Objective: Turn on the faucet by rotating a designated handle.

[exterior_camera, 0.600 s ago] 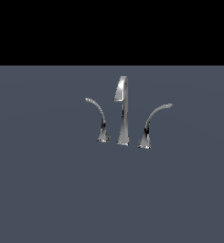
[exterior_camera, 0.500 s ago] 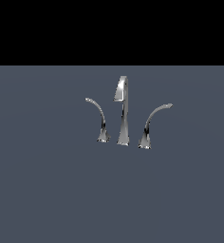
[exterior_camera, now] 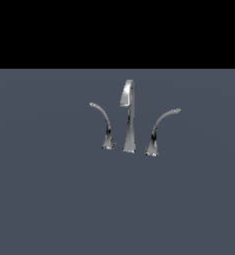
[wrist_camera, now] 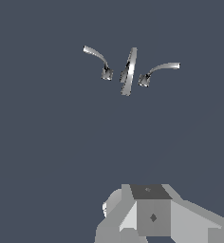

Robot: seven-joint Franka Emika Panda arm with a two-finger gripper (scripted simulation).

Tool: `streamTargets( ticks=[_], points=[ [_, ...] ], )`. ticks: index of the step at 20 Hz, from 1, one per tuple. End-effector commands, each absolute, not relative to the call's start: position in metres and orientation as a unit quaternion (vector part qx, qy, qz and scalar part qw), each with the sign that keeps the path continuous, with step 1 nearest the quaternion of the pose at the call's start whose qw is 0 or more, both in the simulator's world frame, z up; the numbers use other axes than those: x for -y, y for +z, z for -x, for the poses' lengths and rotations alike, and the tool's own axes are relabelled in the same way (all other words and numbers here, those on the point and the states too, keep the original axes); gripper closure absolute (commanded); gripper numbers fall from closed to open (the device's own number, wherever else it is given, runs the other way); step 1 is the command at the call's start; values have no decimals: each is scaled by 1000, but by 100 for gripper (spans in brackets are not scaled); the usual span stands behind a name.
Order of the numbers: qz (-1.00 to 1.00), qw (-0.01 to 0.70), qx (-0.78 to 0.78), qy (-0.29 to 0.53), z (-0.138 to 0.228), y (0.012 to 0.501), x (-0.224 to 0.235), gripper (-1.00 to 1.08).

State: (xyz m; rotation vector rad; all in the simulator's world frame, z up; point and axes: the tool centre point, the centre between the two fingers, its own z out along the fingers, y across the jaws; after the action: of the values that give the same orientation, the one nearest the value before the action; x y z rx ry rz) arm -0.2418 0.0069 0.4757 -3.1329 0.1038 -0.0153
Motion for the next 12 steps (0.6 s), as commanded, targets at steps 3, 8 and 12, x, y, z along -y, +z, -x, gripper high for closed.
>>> streamTargets(
  ticks=[3,8,12],
  points=[
    [998,4,-69,-4,228,463,-10,108],
    [992,4,-126,-4,205,442,-14,108],
    [983,4,-181,-4,182,422,-14,108]
  ],
)
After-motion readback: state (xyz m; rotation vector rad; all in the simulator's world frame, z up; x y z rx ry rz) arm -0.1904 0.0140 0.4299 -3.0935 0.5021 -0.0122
